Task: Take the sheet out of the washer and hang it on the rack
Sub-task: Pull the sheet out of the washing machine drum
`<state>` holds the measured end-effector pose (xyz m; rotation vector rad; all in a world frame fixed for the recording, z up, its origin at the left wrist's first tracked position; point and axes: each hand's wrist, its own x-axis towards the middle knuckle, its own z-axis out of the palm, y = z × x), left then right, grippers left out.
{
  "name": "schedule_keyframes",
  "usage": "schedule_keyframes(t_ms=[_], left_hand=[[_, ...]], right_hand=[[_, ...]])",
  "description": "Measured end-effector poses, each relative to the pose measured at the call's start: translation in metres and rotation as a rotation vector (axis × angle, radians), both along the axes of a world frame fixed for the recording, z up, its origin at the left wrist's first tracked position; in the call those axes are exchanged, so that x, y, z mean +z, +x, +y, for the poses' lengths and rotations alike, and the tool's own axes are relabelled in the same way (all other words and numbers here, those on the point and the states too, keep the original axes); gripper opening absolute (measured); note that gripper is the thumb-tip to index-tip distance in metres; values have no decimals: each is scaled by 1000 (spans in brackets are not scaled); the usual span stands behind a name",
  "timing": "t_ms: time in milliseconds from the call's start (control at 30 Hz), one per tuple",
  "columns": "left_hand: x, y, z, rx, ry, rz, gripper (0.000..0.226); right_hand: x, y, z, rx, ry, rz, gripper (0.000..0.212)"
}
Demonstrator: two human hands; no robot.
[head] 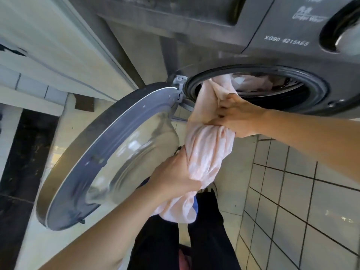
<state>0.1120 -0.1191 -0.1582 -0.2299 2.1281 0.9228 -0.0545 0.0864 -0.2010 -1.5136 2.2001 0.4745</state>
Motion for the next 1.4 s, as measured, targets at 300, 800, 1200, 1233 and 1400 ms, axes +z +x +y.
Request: schedule_keyframes(t_ms=[300, 800, 1200, 1233, 1400], left_hand=[[7, 32, 27, -95, -338, 442, 116], [-12, 55, 22, -332, -429, 496, 78], [-40, 90, -2, -374, -439, 525, 82], [-42, 93, -6, -380, -456, 530, 82], [-49, 98, -18, -347, -502, 425, 108]], right_hand=[[-3, 2, -14, 178, -27, -155, 50], [-28, 4, -10, 11, 171, -340, 37], [-28, -16, 4, 272, 191, -210, 50], [-30, -15, 8, 240, 94, -229, 40], [-31, -4, 12, 61, -94, -248, 42]])
